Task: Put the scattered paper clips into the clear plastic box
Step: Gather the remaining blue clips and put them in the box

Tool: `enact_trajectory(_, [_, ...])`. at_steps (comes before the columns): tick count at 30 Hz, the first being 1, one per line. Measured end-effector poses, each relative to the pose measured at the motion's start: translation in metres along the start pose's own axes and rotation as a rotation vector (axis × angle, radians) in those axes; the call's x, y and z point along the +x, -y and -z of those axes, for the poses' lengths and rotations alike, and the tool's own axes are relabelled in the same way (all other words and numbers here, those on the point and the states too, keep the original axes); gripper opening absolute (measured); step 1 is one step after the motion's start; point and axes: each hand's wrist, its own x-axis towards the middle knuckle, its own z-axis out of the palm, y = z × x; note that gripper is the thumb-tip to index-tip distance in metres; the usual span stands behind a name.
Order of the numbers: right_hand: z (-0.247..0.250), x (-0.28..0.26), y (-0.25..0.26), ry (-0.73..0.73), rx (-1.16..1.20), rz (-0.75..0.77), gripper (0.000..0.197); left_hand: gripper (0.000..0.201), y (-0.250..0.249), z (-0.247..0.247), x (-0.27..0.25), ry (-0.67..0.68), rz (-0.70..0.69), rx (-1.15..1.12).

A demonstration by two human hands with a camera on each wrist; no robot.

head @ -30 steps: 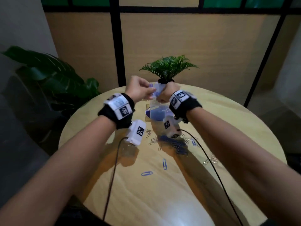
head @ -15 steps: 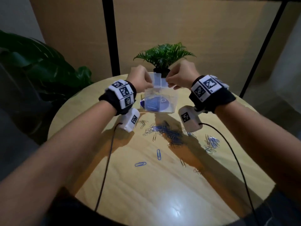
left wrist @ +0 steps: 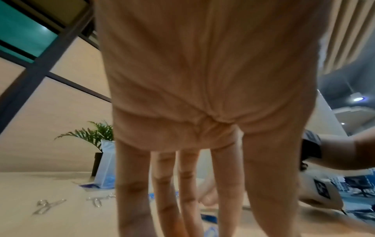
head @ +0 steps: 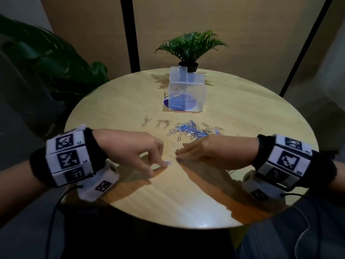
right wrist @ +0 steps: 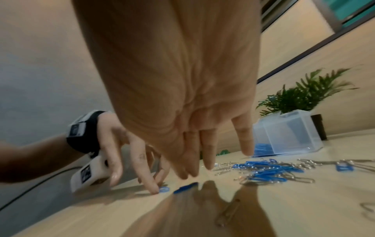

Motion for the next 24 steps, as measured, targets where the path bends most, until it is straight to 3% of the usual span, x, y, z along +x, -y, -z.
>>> enact_trajectory(3, [0.007,0.0,-0.008,-0.038,-0.031,-0.188,0.048,0.039,-0.003,-0.003,0.019,-0.058,-0.051,0.044])
enact_trajectory(5, [0.008,-0.002,-0.017,0.072,-0.078,-0.388,0.049,0.038,-0.003,0.003,0.035,-0.176,-0.033,0.039])
enact_trajectory(7, [0.005,-0.005,-0.021,0.206,-0.077,-0.493,0.053,0.049,-0.003,0.01,0.051,-0.243,0.038,0.065])
enact_trajectory(10, [-0.002,-0.011,-0.022,0.375,-0.05,-0.57,0.058,0.069,-0.002,0.016,0.069,-0.058,0.196,0.1])
enact_trajectory(13, [-0.003,-0.018,-0.023,0.454,-0.029,-0.599,0.057,0.07,0.0,0.017,0.073,0.106,0.248,0.109])
enact_trajectory(18, [0.001,-0.031,-0.035,0.467,0.028,-0.62,0.055,0.051,0.013,0.016,0.05,0.129,0.166,-0.082])
enact_trajectory(24, [0.009,-0.028,-0.032,0.389,-0.003,-0.579,0.059,0.047,0.034,0.016,0.025,0.122,0.238,-0.216])
